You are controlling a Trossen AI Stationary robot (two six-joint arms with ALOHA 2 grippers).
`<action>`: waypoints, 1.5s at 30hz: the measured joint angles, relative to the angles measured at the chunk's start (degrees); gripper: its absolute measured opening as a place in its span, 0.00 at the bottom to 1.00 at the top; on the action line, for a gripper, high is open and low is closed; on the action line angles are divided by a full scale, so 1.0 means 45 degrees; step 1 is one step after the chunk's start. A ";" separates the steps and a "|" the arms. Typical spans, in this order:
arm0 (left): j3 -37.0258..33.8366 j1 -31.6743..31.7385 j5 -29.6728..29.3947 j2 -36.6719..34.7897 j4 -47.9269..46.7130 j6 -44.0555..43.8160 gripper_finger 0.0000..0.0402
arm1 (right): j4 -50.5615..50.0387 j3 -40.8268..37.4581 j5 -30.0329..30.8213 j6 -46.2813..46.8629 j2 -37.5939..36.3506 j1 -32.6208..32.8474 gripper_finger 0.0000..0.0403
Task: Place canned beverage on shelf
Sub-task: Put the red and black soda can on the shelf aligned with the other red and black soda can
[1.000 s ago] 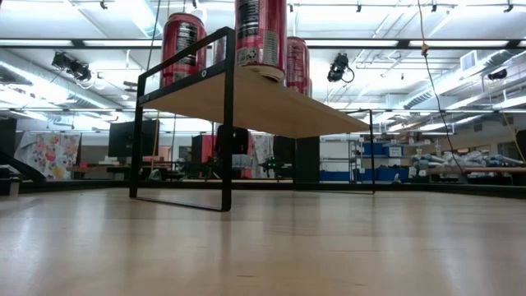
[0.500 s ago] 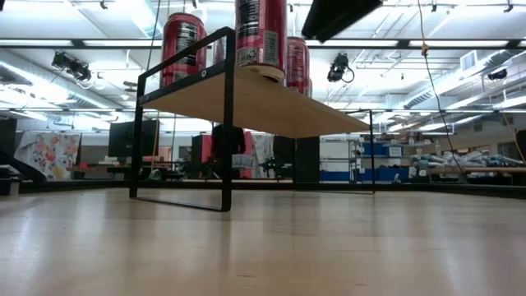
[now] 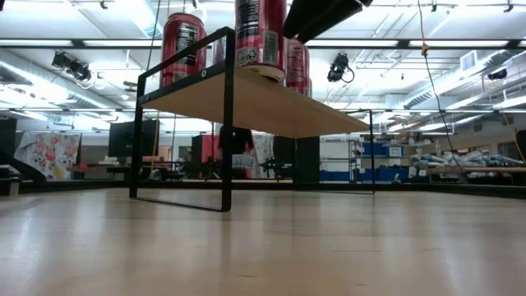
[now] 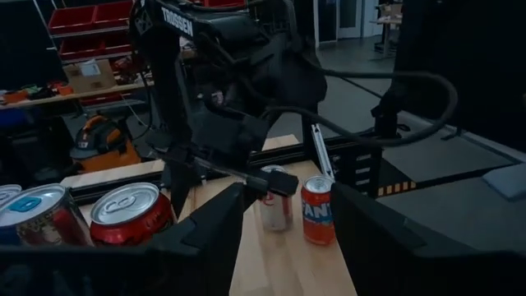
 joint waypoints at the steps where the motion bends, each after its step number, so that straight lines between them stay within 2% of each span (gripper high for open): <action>1: 0.0000 -0.0021 0.0000 0.0000 -0.0018 -0.0005 0.48 | -0.0029 0.0000 0.0078 -0.0010 -0.0058 0.0015 0.68; 5: 0.0000 -0.0199 0.0000 -0.0039 -0.0027 0.0110 0.48 | 0.0460 -0.0621 0.0233 -0.0035 -0.0649 0.0010 0.67; 13: 0.0010 -0.0525 -0.0005 -0.0366 -0.0038 0.0469 0.48 | 0.4828 -0.3924 0.0076 -0.0751 -0.2325 -0.0445 0.67; 17: 0.0010 -0.0408 -0.0001 -0.0332 -0.0060 0.0585 0.48 | 0.6370 -0.4825 -0.0292 -0.1284 -0.2629 -0.0877 0.67; 31: 0.0010 -0.0287 -0.0024 -0.0325 -0.0262 0.0682 0.48 | 0.6203 -0.5076 0.0215 -0.1164 -0.2692 -0.1847 0.66; 38: 0.0010 -0.0207 0.0005 -0.0314 -0.1219 0.0654 0.48 | 0.6127 -0.4977 0.0024 -0.1203 -0.2809 -0.1220 0.66; 45: 0.0010 0.1136 0.0000 0.0799 -0.2089 -0.0426 0.48 | 0.6334 -0.4823 0.0063 -0.2095 -0.2813 -0.0493 0.66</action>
